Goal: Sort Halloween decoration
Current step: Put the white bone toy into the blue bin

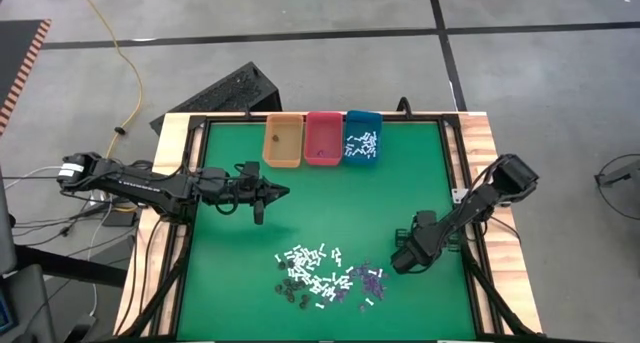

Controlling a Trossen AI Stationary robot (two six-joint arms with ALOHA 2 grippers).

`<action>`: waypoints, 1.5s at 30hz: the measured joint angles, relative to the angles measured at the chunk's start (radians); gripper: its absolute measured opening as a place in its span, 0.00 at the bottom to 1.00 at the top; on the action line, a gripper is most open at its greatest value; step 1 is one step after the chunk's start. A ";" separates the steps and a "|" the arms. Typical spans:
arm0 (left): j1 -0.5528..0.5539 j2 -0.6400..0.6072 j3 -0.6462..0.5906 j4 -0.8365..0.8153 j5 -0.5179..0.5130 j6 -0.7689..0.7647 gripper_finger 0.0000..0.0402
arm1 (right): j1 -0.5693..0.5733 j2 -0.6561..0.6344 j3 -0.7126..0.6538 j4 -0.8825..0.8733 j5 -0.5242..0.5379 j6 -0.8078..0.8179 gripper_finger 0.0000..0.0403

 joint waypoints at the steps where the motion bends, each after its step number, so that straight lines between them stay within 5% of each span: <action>1: 0.000 0.000 0.000 0.002 0.000 0.000 0.00 | -0.001 -0.002 0.010 -0.003 0.023 -0.005 0.09; 10: 0.000 0.000 0.000 0.009 0.001 0.000 0.00 | 0.020 -0.028 0.064 -0.087 0.178 -0.185 0.11; 24: 0.000 0.000 0.000 0.009 0.058 0.022 0.00 | 0.112 -0.230 0.060 -0.208 -0.163 -0.539 0.51; 45: 0.000 0.000 0.000 0.008 -0.001 0.023 0.00 | -0.044 -0.355 -0.206 0.098 -0.313 -0.942 0.48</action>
